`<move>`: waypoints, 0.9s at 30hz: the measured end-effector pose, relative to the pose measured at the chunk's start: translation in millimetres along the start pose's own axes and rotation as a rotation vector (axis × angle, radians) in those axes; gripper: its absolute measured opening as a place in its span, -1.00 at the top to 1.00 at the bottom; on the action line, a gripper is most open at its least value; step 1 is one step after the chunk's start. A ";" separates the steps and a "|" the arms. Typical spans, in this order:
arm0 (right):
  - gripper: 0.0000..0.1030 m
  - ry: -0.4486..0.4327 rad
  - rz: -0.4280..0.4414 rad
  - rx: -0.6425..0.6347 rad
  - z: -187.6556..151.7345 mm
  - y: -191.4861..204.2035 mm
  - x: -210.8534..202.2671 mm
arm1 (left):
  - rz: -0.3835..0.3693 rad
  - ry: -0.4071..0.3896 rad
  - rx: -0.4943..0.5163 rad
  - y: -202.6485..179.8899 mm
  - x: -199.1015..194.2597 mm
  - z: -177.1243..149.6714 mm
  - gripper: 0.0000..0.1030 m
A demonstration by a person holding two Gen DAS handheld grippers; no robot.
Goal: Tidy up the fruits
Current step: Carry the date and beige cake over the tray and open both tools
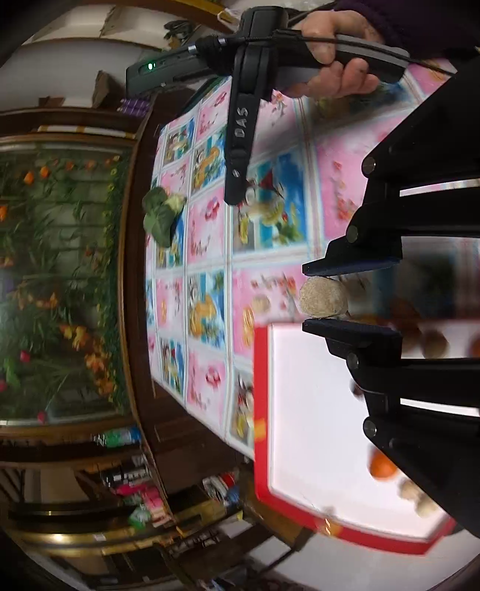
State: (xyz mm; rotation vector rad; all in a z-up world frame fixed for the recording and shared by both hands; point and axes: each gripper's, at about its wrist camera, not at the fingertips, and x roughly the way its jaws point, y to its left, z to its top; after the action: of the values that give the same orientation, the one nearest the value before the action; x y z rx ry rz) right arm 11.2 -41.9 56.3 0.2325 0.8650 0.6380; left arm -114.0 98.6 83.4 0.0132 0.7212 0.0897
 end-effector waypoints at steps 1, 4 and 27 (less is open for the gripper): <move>0.43 -0.008 0.010 -0.013 -1.4 4.7 -1.4 | 0.014 -0.002 -0.006 5.4 -3.9 -4.5 0.57; 0.43 -0.032 0.045 -0.060 -7.8 22.0 -5.8 | 0.030 -0.001 -0.033 18.7 -11.5 -16.3 0.57; 0.42 0.129 0.240 -0.331 -98.6 167.3 32.4 | 0.158 0.019 -0.143 95.9 -23.1 -71.5 0.57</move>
State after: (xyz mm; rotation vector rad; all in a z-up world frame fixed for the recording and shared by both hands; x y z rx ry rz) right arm -120.3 104.2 46.1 -0.0051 0.8468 1.0170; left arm -185.8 190.7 49.0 -0.0679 0.7306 0.2925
